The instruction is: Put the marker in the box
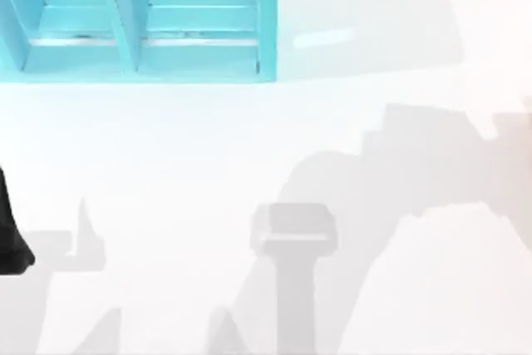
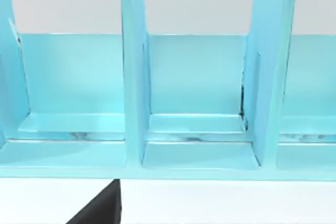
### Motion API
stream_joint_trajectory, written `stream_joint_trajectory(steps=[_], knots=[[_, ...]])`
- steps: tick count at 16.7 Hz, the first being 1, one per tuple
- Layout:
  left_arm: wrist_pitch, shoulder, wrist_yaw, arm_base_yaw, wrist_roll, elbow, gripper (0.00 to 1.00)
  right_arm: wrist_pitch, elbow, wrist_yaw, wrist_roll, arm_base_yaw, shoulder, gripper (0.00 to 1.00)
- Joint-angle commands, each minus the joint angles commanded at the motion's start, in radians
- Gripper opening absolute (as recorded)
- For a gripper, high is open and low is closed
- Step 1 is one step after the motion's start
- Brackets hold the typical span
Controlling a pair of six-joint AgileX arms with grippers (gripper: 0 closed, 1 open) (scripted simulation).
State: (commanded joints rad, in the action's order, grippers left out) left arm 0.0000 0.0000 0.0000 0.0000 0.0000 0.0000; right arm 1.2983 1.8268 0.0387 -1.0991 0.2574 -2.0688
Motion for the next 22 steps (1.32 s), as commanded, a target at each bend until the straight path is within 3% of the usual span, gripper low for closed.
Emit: stream_joint_trajectory(steps=[4, 7, 15, 22], knots=[[0.0, 0.0, 0.0, 0.0, 0.0, 0.0, 1.0, -0.036, -0.126, 0.02, 0.115, 0.284, 0.102, 0.0], [0.0, 0.0, 0.0, 0.0, 0.0, 0.0, 1.0, -0.052, -0.181, 0.035, 0.165, 0.386, 0.147, 0.0], [0.0, 0.0, 0.0, 0.0, 0.0, 0.0, 1.0, -0.068, -0.204, 0.036, 0.168, 0.391, 0.153, 0.0], [0.0, 0.0, 0.0, 0.0, 0.0, 0.0, 1.0, -0.263, -0.418, 0.033, 0.099, 0.317, 0.181, 0.0]])
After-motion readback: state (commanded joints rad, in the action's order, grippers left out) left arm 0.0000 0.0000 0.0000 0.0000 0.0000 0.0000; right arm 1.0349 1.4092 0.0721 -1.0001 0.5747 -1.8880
